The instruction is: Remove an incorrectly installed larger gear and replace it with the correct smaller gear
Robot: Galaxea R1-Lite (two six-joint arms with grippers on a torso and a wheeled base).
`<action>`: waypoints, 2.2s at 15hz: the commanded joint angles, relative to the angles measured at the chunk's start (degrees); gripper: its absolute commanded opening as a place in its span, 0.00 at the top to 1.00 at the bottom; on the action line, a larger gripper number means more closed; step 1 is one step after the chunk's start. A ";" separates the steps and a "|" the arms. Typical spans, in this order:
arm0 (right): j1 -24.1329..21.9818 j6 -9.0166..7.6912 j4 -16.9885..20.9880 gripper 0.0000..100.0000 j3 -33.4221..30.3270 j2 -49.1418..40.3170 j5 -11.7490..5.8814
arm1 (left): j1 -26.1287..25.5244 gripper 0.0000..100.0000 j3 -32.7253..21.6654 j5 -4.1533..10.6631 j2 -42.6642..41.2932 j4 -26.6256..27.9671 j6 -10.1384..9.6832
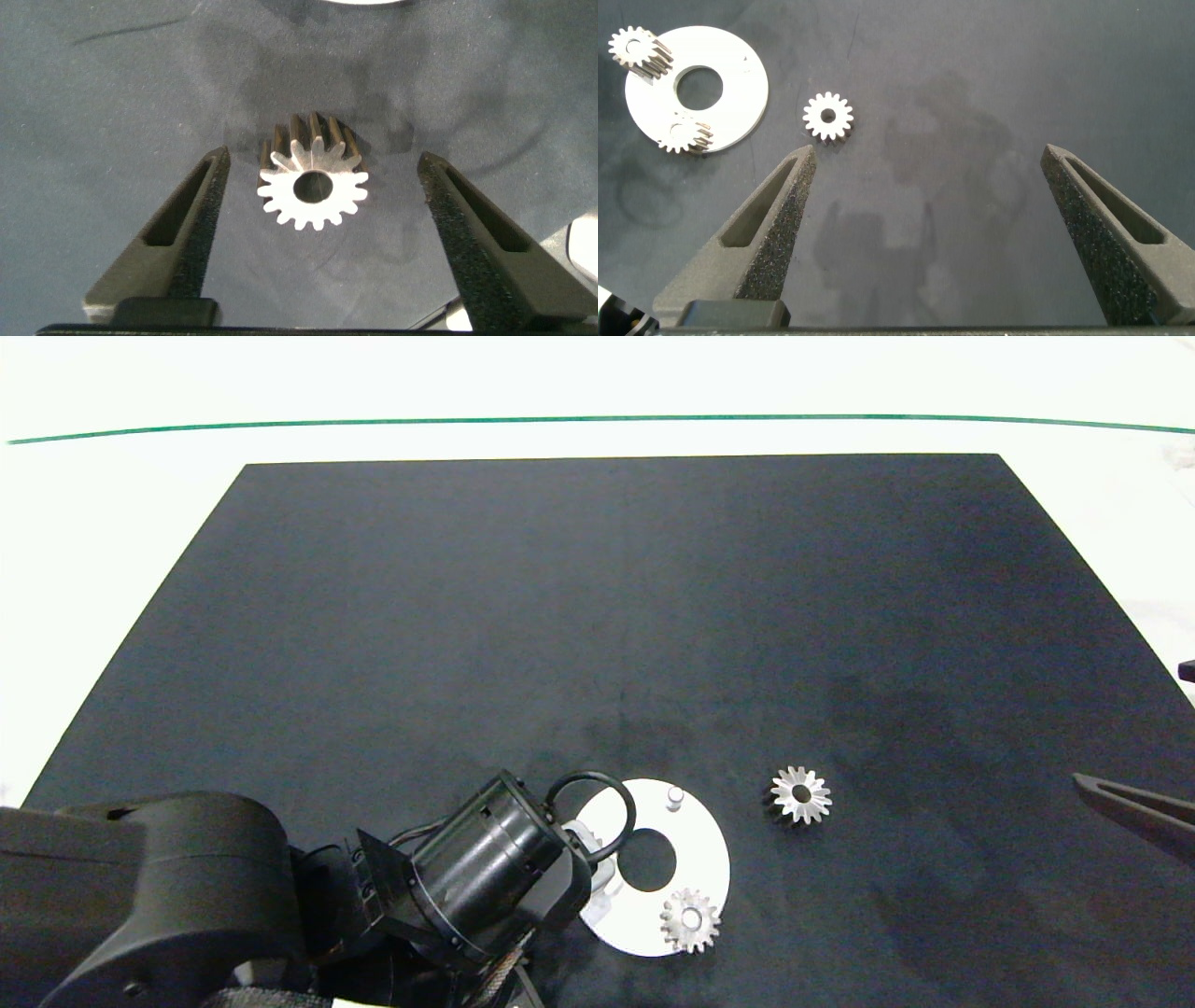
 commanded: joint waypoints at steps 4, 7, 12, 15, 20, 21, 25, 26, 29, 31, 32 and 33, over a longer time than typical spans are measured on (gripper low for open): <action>0.03 -0.11 0.08 0.00 -0.02 0.22 -0.10 | -0.40 0.34 0.86 0.12 0.32 -1.09 0.05; 0.03 -0.11 -0.01 0.00 0.07 0.40 -0.10 | -0.40 0.40 1.92 0.12 0.15 -1.62 0.05; 0.20 -0.20 -0.01 0.00 0.07 0.66 -0.10 | -0.40 0.49 1.92 0.29 -0.03 -1.88 0.05; 0.20 -0.11 -0.01 0.00 0.07 0.57 -0.10 | -0.40 0.55 2.09 0.29 0.32 -2.93 0.05; 0.20 -0.20 -0.01 0.00 0.16 0.66 -0.10 | -0.31 0.65 2.09 0.56 0.41 -3.29 -0.04; 0.20 -0.20 0.08 0.00 0.16 0.57 -0.10 | -0.31 0.67 2.09 0.56 0.50 -3.29 -0.04; 0.20 -0.20 -0.01 0.00 0.42 1.19 -0.10 | -0.04 0.69 2.45 0.91 -3.54 -2.93 -1.79; 0.20 -0.20 -0.01 0.00 0.42 1.28 -0.10 | -0.04 0.69 3.06 0.91 -5.04 -2.67 -1.79; 0.20 -0.20 -0.01 0.00 0.51 1.54 -0.10 | -0.13 0.69 2.45 1.00 -8.64 -2.58 -1.71; 0.20 -0.37 -0.01 0.00 0.51 1.45 -0.10 | 0.04 0.69 0.42 1.00 -9.96 -1.44 -1.62; 0.20 -1.08 -0.01 0.00 0.51 1.19 -0.10 | 0.04 0.69 -2.65 1.00 -10.57 2.25 -1.62; 0.20 -1.87 -0.01 0.00 0.51 0.84 -0.10 | 0.04 0.69 -6.43 1.00 -10.75 7.17 -1.62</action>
